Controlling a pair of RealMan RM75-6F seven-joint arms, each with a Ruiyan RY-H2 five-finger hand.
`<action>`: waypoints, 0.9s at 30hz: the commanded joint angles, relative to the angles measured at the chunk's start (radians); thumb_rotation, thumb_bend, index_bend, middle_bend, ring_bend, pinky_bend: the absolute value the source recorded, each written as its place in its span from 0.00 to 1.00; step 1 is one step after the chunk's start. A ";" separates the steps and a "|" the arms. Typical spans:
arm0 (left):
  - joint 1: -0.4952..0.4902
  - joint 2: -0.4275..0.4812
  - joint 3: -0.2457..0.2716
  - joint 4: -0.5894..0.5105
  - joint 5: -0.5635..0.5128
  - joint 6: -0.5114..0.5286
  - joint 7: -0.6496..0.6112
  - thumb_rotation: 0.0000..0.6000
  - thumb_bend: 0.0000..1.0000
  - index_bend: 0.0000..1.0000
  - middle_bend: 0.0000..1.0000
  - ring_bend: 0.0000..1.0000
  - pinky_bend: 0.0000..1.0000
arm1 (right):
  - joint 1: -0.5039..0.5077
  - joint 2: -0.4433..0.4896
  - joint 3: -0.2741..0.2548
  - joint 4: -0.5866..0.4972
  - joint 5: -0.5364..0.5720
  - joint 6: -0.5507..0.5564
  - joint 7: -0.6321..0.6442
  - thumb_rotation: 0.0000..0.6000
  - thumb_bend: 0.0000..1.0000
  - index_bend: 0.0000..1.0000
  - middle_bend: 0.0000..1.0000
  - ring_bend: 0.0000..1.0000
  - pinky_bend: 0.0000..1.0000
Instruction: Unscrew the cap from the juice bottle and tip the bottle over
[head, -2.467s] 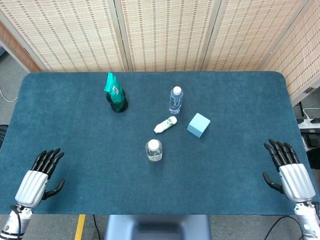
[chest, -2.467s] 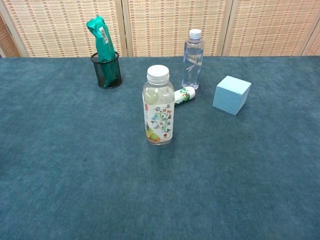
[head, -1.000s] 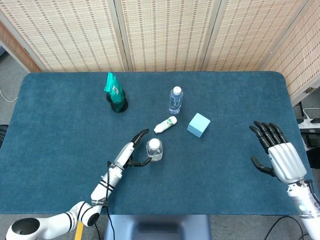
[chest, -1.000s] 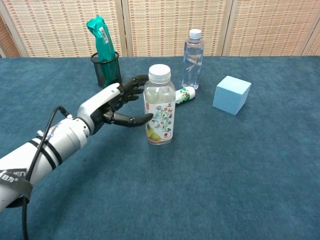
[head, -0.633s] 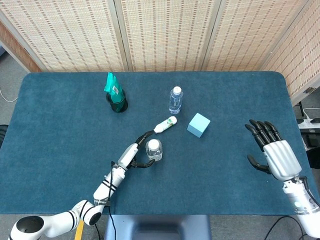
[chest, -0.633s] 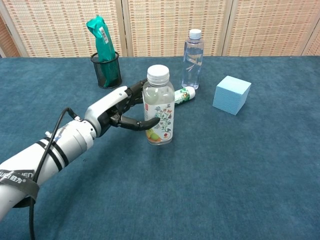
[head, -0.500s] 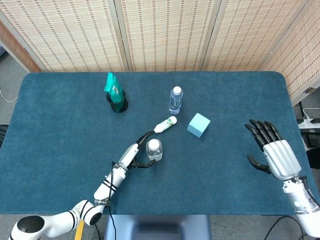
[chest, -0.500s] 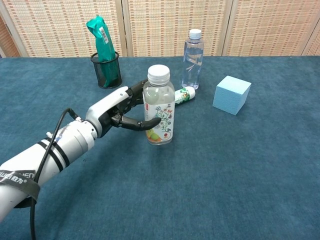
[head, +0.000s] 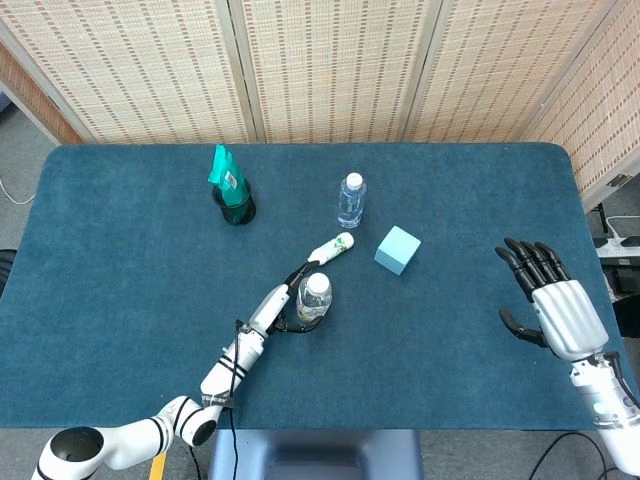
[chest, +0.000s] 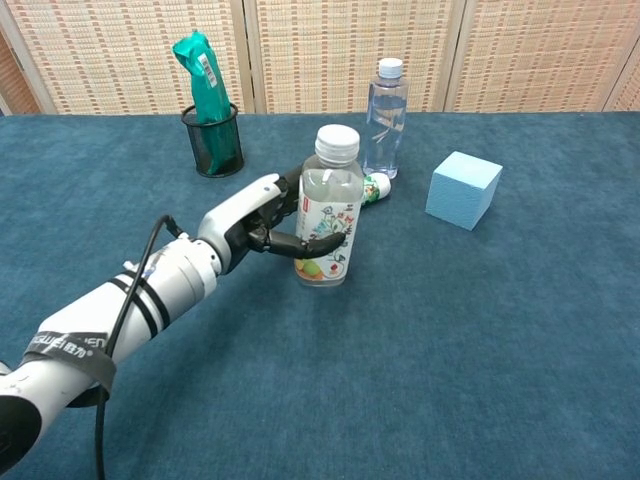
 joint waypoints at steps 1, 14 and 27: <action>-0.009 -0.004 -0.007 0.008 -0.010 -0.011 0.007 1.00 0.32 0.06 0.02 0.00 0.00 | 0.003 0.000 0.000 0.002 0.003 -0.006 0.000 1.00 0.27 0.00 0.00 0.00 0.00; -0.001 -0.001 -0.023 -0.007 -0.056 -0.024 0.020 1.00 0.37 0.45 0.47 0.06 0.00 | 0.064 -0.033 0.004 -0.010 -0.039 -0.065 -0.048 1.00 0.27 0.00 0.00 0.00 0.00; 0.013 -0.018 -0.031 -0.021 -0.091 -0.038 0.036 1.00 0.67 0.64 0.64 0.15 0.00 | 0.291 -0.100 0.051 -0.035 -0.019 -0.357 -0.150 1.00 0.36 0.13 0.00 0.00 0.00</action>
